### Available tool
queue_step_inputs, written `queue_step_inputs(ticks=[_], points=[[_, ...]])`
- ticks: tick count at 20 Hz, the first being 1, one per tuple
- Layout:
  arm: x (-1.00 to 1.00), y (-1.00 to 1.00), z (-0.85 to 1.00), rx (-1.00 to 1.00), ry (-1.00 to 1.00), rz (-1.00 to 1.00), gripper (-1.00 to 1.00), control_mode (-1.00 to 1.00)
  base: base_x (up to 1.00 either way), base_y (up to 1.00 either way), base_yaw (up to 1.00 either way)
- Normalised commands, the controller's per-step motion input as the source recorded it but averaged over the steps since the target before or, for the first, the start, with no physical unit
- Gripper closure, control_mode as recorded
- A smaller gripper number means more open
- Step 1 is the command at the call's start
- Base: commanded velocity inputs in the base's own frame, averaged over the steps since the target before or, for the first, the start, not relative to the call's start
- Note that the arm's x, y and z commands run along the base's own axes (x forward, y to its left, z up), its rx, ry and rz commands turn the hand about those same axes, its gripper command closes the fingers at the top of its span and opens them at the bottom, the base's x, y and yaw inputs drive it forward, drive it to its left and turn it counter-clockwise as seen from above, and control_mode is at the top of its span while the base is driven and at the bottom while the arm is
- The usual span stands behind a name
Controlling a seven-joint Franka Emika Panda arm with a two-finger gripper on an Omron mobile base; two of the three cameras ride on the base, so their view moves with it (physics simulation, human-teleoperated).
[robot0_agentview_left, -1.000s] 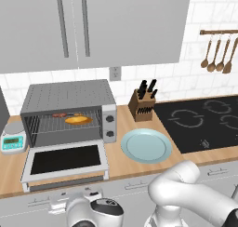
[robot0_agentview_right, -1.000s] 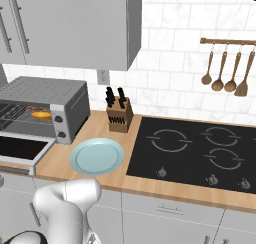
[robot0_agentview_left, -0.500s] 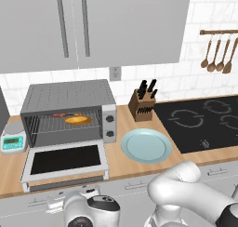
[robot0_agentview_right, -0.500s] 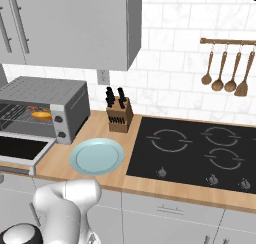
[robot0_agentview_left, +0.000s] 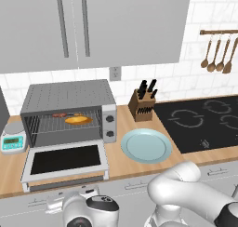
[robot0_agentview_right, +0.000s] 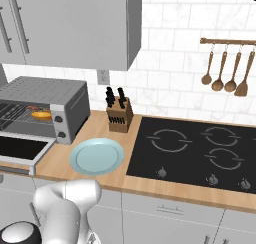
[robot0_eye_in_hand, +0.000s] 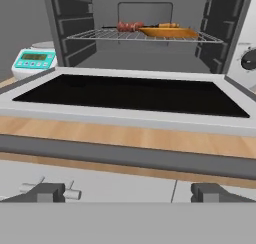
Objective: Pick up the kebab skewer and baguette bread, and place them inside the toaster oven. Close the toaster oven door and start by setting the timer.
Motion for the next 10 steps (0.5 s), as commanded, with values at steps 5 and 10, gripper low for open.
queue_step_inputs(ticks=[5,10], points=[[0.06,0.03,-0.21,0.0,0.0,0.0,-1.0,-1.0,0.0,0.0,0.0],[0.2,0.03,-0.17,0.0,0.0,0.0,-1.0,-1.0,0.0,0.0,0.0]])
